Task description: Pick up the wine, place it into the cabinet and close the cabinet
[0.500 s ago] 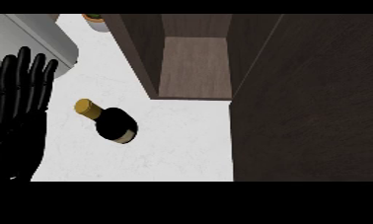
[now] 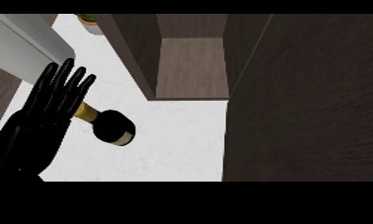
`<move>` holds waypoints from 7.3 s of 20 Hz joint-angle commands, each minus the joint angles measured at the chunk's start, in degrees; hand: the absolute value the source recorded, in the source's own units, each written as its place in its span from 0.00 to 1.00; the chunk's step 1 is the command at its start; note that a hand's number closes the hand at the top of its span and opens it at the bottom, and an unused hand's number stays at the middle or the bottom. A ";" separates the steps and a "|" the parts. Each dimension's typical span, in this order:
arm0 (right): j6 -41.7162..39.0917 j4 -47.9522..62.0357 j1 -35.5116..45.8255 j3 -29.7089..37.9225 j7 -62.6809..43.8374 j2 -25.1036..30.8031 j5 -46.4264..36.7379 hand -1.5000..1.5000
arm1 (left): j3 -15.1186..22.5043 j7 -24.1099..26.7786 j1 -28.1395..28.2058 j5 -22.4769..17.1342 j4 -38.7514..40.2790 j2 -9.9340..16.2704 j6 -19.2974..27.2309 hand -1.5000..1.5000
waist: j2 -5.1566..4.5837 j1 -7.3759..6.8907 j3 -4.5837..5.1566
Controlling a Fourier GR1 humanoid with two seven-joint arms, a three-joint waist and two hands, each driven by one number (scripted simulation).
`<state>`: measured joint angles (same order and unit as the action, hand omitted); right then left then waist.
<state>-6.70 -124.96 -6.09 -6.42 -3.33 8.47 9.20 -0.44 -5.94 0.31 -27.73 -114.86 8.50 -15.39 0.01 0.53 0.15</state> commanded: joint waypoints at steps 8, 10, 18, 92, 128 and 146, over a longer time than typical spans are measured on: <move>-4.57 -20.23 -15.17 1.11 -12.37 4.90 13.96 0.00 | -13.03 -22.44 0.25 -32.81 -8.70 12.82 2.49 0.00 | 0.34 -0.13 -0.18; -2.74 -22.30 -13.92 -1.15 -14.81 3.78 12.81 0.00 | -14.07 -25.02 0.78 -35.52 -12.93 13.22 6.63 0.00 | 0.34 -0.40 -0.17; 0.38 -26.75 -13.40 -3.65 -19.42 3.21 11.15 0.00 | -21.14 -29.59 1.21 -43.46 -18.15 16.50 10.69 0.00 | 0.35 -0.49 -0.13; -5.72 -20.46 -12.59 -0.44 -14.33 0.59 13.94 0.00 | -13.41 24.31 -16.23 14.01 70.49 4.61 -24.10 0.00 | -0.13 0.27 -0.09; -7.62 -18.55 -17.28 -5.35 -9.87 -0.96 6.41 0.00 | -9.76 50.63 -20.83 23.24 88.29 1.17 -20.29 1.00 | -0.07 0.98 0.05; -7.67 -21.68 -20.01 -1.60 -11.54 1.39 9.84 0.00 | -4.68 39.46 -10.81 29.21 59.81 -4.76 14.14 1.00 | 0.30 -0.36 -0.21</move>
<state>-14.56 -137.72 -22.44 -8.28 -11.41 9.17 16.73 -7.26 40.75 -11.44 0.73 -47.55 5.27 -4.31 0.31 0.22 -0.08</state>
